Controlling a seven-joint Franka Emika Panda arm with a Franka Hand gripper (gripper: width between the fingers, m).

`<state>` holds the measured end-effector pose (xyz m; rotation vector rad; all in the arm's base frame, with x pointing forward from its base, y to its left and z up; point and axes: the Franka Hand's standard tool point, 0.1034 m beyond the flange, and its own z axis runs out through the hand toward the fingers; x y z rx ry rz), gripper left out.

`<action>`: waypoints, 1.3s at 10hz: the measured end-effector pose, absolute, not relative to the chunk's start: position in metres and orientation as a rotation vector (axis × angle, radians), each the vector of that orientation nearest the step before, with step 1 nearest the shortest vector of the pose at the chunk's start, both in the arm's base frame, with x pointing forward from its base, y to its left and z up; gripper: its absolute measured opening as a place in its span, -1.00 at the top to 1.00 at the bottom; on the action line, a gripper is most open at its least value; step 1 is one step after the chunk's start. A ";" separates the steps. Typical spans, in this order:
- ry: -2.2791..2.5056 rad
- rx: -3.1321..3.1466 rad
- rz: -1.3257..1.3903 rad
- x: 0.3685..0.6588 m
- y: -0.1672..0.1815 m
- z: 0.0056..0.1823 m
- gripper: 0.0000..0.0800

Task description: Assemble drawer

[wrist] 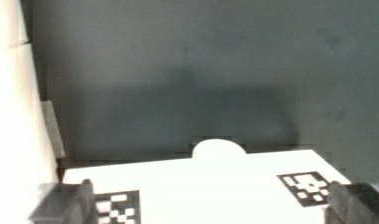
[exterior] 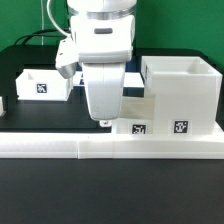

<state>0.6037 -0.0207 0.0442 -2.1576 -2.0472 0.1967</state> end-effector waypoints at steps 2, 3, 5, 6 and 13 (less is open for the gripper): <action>-2.025 -2.199 0.223 0.604 -0.019 0.046 -0.62; -2.021 -2.201 0.225 0.603 -0.021 0.046 -0.62; -2.019 -2.202 0.227 0.603 -0.023 0.045 -0.62; -2.019 -2.201 0.227 0.602 -0.023 0.044 -0.62; -2.018 -2.099 0.268 0.608 0.026 0.047 -0.62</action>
Offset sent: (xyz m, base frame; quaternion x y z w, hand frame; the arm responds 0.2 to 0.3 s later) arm -0.0135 -0.0135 0.0018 0.0089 -0.0208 0.0204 0.9995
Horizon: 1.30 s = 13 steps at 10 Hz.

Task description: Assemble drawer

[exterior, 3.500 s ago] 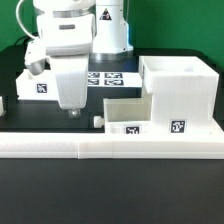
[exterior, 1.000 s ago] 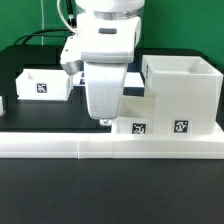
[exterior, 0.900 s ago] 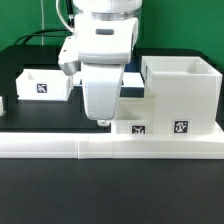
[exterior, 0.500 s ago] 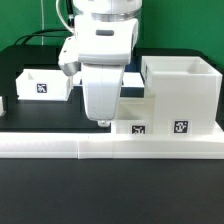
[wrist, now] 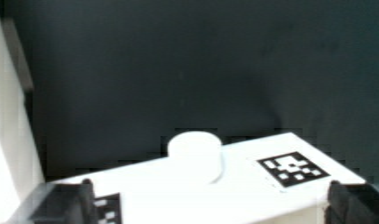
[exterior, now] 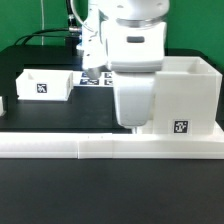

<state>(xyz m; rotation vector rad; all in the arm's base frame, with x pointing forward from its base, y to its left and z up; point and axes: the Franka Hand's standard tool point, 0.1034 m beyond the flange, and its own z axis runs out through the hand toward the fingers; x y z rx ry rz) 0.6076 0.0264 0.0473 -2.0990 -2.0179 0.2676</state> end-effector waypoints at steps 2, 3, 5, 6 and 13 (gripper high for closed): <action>-2.029 -2.092 0.270 0.609 0.023 0.053 -0.62; -2.045 -2.078 0.274 0.608 0.009 0.054 -0.62; -2.043 -2.090 0.273 0.606 -0.004 0.054 -0.62; -2.050 -2.114 0.251 0.602 -0.010 0.055 -0.62; -2.121 -2.206 0.107 0.559 -0.043 0.085 -0.62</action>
Offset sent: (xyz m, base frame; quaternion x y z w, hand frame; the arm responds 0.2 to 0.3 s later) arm -0.0104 -0.0493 0.0031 0.0128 -0.0292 -0.0319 0.9990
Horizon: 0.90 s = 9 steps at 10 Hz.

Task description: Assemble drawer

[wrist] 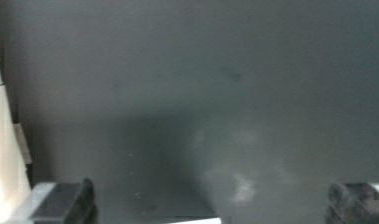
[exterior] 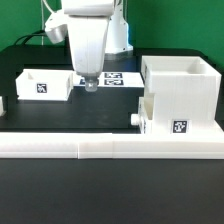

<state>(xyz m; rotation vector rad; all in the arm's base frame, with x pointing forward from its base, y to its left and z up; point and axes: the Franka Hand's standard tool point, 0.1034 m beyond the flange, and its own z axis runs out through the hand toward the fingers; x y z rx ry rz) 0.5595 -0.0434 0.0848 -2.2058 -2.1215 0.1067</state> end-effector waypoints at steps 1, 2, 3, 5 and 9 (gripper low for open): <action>-2.117 -2.212 0.105 0.555 -0.043 0.084 -0.62; -2.111 -2.211 0.110 0.548 -0.041 0.079 -0.62; -2.105 -2.205 0.121 0.542 -0.040 0.075 -0.62; -2.107 -2.206 0.119 0.544 -0.040 0.075 -0.62; -2.034 -2.285 0.095 0.538 -0.050 0.073 -0.62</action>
Offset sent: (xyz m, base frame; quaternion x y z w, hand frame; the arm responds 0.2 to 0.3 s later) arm 0.0000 0.0000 0.0000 0.0000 0.0000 0.0000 1.0000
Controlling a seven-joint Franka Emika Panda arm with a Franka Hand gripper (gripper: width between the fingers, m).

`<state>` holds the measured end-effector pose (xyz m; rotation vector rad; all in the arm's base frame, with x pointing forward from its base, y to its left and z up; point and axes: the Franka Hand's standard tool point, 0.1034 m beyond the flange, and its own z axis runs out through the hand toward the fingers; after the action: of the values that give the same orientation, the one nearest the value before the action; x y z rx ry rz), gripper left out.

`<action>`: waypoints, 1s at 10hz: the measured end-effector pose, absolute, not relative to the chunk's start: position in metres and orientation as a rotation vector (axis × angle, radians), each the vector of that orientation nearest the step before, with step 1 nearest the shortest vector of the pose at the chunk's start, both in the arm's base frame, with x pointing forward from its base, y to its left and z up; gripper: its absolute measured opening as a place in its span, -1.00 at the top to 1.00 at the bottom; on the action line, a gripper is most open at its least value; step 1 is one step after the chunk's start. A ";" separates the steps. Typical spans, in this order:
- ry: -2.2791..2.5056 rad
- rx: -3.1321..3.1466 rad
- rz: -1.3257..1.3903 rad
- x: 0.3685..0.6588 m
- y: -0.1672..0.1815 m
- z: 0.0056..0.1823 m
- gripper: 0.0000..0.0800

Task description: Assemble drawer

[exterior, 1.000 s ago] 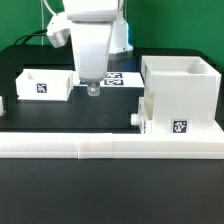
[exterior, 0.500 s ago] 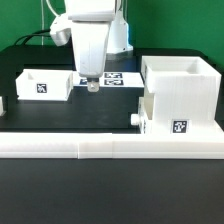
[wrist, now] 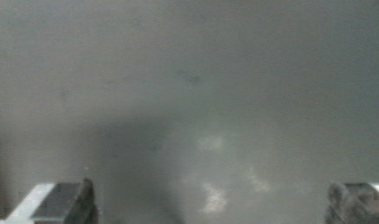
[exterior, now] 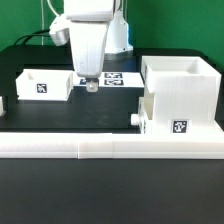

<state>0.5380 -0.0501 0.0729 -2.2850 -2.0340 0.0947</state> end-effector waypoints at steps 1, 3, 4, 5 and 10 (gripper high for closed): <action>-1.895 -2.398 0.074 0.525 -0.063 0.072 -0.62; -1.637 -2.583 0.049 0.501 -0.086 0.069 -0.62; -1.537 -2.645 0.048 0.494 -0.095 0.068 -0.62; -1.429 -2.704 0.056 0.491 -0.098 0.068 -0.62; -1.011 -2.889 0.076 0.491 -0.095 0.067 -0.62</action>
Offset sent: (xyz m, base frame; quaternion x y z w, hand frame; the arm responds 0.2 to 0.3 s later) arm -0.0384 -0.0390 0.0020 -0.0252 0.0284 0.2020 0.9786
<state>0.4911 -0.0946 0.0667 -2.8893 -1.0110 0.0758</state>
